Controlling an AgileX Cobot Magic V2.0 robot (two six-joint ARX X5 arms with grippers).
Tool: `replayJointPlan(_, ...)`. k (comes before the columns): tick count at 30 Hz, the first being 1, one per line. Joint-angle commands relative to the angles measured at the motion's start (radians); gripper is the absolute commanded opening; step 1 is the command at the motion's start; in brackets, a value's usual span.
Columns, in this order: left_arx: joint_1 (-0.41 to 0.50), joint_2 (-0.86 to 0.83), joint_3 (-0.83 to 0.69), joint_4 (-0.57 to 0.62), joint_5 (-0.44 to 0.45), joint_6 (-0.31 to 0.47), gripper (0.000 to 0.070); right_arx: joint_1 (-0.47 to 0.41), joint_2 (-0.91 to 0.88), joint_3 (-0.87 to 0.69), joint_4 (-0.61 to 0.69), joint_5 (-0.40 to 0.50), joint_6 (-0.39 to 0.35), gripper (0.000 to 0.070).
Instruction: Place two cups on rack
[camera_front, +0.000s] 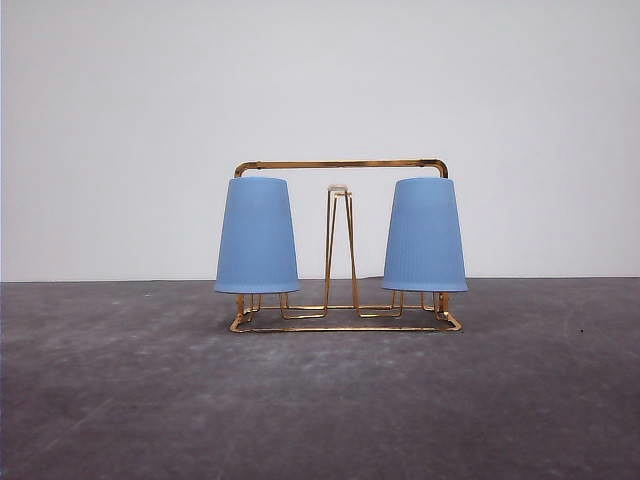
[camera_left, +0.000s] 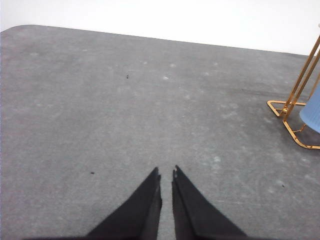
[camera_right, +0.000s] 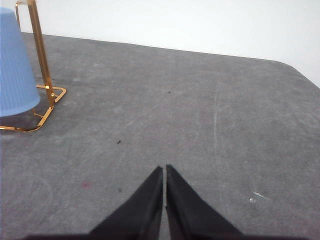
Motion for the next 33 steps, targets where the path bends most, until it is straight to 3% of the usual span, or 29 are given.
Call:
replayJointPlan(1, 0.001, -0.002, -0.014, -0.003, -0.002, -0.008, 0.0023, 0.002, -0.002, -0.005, 0.011, 0.004, 0.014, 0.0008)
replayJointPlan(33, 0.001, -0.002, -0.014, -0.003, -0.002, -0.008, 0.0023, 0.002, -0.002, -0.005, 0.011, 0.004, 0.014, 0.0007)
